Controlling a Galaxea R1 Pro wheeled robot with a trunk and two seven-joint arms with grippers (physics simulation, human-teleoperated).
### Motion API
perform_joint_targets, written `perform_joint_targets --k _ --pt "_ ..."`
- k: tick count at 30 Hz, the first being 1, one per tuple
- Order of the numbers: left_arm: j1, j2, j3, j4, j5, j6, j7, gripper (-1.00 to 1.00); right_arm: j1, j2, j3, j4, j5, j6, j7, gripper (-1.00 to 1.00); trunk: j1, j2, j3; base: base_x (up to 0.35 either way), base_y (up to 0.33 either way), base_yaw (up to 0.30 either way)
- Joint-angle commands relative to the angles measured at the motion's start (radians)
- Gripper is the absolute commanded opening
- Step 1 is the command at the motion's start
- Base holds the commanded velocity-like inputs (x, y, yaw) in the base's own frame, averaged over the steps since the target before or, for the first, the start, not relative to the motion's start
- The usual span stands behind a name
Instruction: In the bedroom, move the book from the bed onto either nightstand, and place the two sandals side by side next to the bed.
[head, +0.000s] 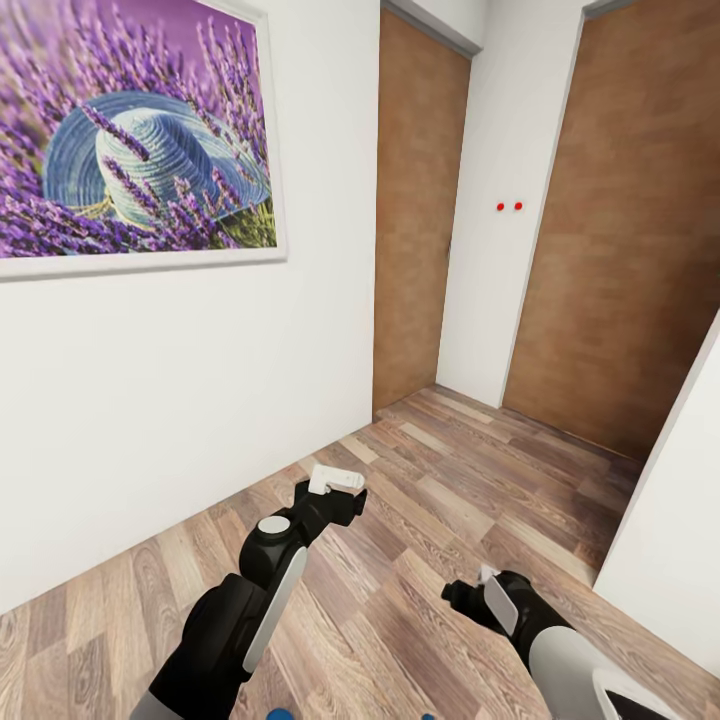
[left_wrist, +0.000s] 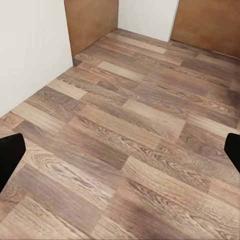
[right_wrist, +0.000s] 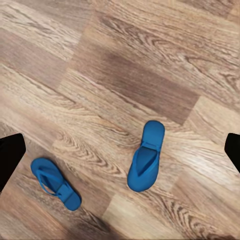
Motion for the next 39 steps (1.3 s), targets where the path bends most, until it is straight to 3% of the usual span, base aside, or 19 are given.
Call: perform_joint_targets --k 1,5,12,21,28,39 --pt "-0.001 0.0 -0.001 -0.002 0.01 0.005 0.007 1.0 0.0 0.001 -0.002 -0.002 -0.007 0.0 -0.007 1.0 0.004 -0.008 -0.004 0.0 0.0 0.0" --pt "-0.001 0.001 -0.001 -0.004 0.01 0.005 0.006 1.0 0.0 0.001 -0.009 -0.002 -0.008 -0.008 -0.007 1.0 0.019 -0.036 -0.017 0.0 0.0 0.0" --pt "-0.001 0.002 -0.001 -0.005 0.01 0.005 0.003 1.0 0.001 0.0 -0.059 -0.002 -0.007 -0.051 -0.007 1.0 0.046 -0.085 -0.039 0.0 0.0 0.0" --pt "-0.001 0.002 -0.001 -0.005 0.01 0.005 0.002 1.0 0.003 -0.008 -0.076 0.004 -0.007 -0.057 -0.008 1.0 0.081 -0.148 -0.067 0.0 0.0 0.0" --pt "-0.001 0.002 -0.001 -0.005 0.01 0.005 0.002 1.0 0.003 -0.009 -0.123 0.038 -0.006 -0.087 -0.012 1.0 0.107 -0.197 -0.089 0.0 0.0 0.0" --pt "-0.001 0.002 -0.002 -0.005 0.01 0.005 0.002 1.0 0.003 -0.01 -0.153 0.04 -0.004 -0.1 -0.019 1.0 0.15 -0.274 -0.123 0.0 0.0 0.0"
